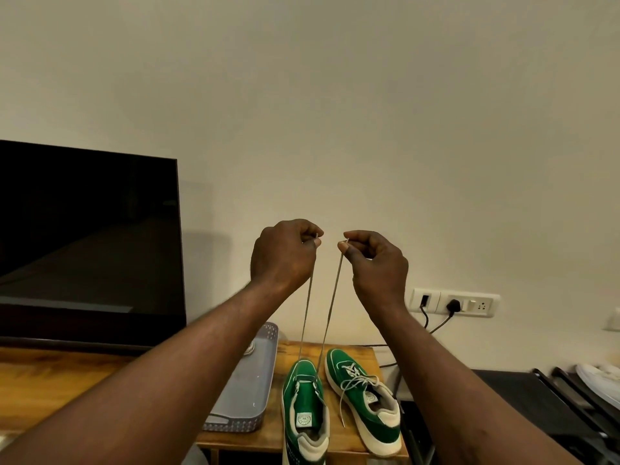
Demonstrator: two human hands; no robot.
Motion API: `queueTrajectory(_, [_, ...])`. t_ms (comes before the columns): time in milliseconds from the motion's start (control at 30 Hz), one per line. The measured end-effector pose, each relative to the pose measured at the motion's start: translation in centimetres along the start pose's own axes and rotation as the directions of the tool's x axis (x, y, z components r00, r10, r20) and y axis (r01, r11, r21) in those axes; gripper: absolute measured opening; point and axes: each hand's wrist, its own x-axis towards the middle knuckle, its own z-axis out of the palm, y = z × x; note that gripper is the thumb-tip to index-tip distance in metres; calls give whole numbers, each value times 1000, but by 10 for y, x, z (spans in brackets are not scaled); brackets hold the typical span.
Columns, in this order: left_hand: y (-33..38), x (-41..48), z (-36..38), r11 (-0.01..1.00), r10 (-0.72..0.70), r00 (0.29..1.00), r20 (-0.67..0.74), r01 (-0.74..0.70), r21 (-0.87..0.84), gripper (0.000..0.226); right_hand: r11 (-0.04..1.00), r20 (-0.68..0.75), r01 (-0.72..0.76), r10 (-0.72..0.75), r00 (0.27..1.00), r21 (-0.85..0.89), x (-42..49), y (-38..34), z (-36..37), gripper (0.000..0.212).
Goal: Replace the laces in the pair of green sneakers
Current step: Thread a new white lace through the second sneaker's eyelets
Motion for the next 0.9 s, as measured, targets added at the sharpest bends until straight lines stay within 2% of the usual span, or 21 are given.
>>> queueTrajectory(233, [-19, -10, 10, 999, 51, 999, 4, -51, -19, 16, 1000, -2, -8, 8, 1000, -18, -5, 16, 1, 16])
queueTrajectory(367, [-44, -25, 28, 998, 41, 995, 95, -45, 38, 15, 995, 45, -40, 44, 998, -87, -21, 46, 5, 14])
queueTrajectory(600, [-103, -57, 77, 994, -89, 953, 290, 64, 93, 12, 967, 151, -167, 198, 968, -194, -60, 116, 15, 6])
queueTrajectory(733, [-145, -70, 113, 981, -142, 883, 447, 65, 183, 11, 923, 213, -305, 355, 910, -235, -85, 169, 28, 6])
queueTrajectory(833, [-182, -82, 136, 953, -207, 808, 552, 38, 302, 18, 870, 296, -377, 469, 832, -319, -108, 210, 34, 8])
queueTrajectory(900, [-207, -89, 150, 933, -280, 755, 593, 69, 353, 19, 837, 355, -417, 532, 768, -354, -125, 239, 39, 8])
